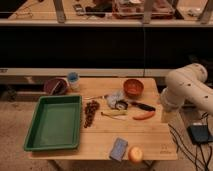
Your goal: Place grapes in red bowl
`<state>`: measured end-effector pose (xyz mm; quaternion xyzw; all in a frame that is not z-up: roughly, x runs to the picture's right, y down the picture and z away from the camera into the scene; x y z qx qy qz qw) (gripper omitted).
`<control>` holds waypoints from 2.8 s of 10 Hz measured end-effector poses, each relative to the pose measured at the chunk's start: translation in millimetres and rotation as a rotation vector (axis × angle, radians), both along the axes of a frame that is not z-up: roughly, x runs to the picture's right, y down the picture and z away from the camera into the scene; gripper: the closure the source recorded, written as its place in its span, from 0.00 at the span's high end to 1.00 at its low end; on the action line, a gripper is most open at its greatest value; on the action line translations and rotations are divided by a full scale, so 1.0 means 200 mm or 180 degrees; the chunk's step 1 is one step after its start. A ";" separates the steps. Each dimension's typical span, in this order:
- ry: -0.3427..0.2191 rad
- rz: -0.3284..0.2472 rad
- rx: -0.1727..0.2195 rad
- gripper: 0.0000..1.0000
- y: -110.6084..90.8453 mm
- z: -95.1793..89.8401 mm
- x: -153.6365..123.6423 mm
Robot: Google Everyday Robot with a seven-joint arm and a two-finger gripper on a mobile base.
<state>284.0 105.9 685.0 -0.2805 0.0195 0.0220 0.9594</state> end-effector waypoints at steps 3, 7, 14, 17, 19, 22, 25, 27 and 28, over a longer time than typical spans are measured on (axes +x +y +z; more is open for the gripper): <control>-0.0068 -0.0069 0.0067 0.65 -0.02 0.00 -0.02; -0.0822 -0.0464 0.0389 0.65 -0.17 0.01 -0.30; -0.2034 -0.1072 0.0552 0.65 -0.32 0.09 -0.87; -0.2035 -0.1072 0.0550 0.65 -0.32 0.09 -0.87; -0.2106 -0.1053 0.0575 0.65 -0.30 0.08 -0.85; -0.2412 -0.1145 0.0649 0.65 -0.28 0.08 -0.75; -0.2650 -0.1275 0.0718 0.58 -0.28 0.12 -0.86; -0.2736 -0.1497 0.0828 0.42 -0.30 0.14 -1.05; -0.2745 -0.1612 0.0870 0.41 -0.31 0.15 -1.11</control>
